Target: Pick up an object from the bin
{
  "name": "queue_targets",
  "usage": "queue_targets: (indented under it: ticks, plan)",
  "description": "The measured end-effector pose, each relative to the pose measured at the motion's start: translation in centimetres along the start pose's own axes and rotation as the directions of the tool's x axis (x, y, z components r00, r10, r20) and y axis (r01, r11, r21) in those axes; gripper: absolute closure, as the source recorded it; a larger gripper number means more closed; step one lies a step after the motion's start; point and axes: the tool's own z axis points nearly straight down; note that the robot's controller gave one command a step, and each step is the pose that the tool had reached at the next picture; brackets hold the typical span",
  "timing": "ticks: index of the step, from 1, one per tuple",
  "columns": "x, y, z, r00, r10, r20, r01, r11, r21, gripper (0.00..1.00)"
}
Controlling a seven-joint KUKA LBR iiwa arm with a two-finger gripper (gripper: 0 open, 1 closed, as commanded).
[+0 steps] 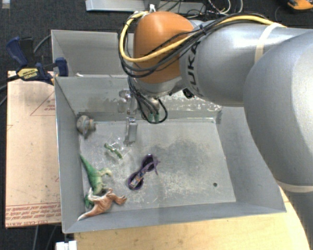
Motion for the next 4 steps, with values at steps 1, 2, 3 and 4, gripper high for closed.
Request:
queue_targets:
  ticks: [1,2,3,4]
  plan:
    - [-0.1,-0.1,-0.6,1.0,0.003,0.007,-0.003,1.0,-0.001,0.0]
    - [0.6,-1.5,9.8,0.999,-0.035,0.004,0.035,0.999,-0.001,0.0]
    - [1.0,-1.9,10.1,0.999,0.032,0.009,-0.032,0.999,-0.003,0.0]
    - [2.0,-5.9,10.1,0.982,-0.187,0.007,0.187,0.982,-0.002,0.0]
